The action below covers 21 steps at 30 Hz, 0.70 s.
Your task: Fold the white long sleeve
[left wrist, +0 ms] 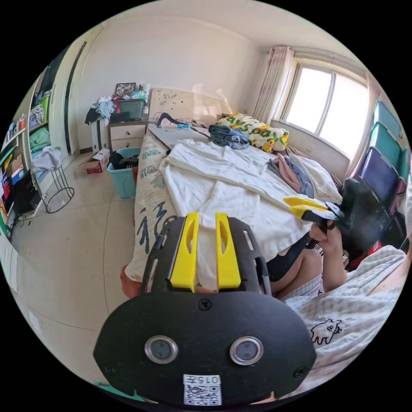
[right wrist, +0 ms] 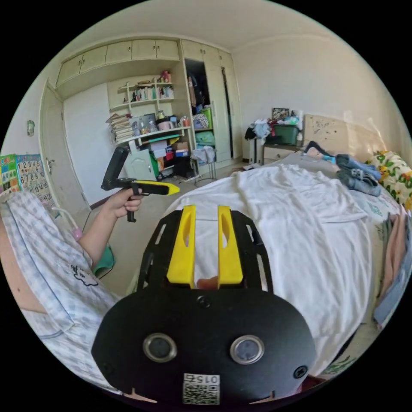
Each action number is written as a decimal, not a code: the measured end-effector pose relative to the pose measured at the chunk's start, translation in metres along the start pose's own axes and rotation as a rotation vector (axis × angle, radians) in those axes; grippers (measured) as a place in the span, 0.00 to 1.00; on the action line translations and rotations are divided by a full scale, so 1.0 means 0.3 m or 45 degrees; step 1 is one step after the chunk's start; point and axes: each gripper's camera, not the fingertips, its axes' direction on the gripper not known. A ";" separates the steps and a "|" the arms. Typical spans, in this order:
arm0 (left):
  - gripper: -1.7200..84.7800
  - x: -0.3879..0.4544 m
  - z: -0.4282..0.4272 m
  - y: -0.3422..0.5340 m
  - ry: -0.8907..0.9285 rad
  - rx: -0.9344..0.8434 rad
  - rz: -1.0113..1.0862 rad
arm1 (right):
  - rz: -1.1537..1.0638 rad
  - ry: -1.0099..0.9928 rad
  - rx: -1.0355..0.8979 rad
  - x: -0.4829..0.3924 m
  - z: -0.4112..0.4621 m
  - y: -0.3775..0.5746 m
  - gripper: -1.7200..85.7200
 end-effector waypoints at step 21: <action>0.15 -0.457 1.079 -0.918 0.072 -0.089 -0.083 | 0.472 0.167 -0.055 0.854 -0.178 -0.950 0.15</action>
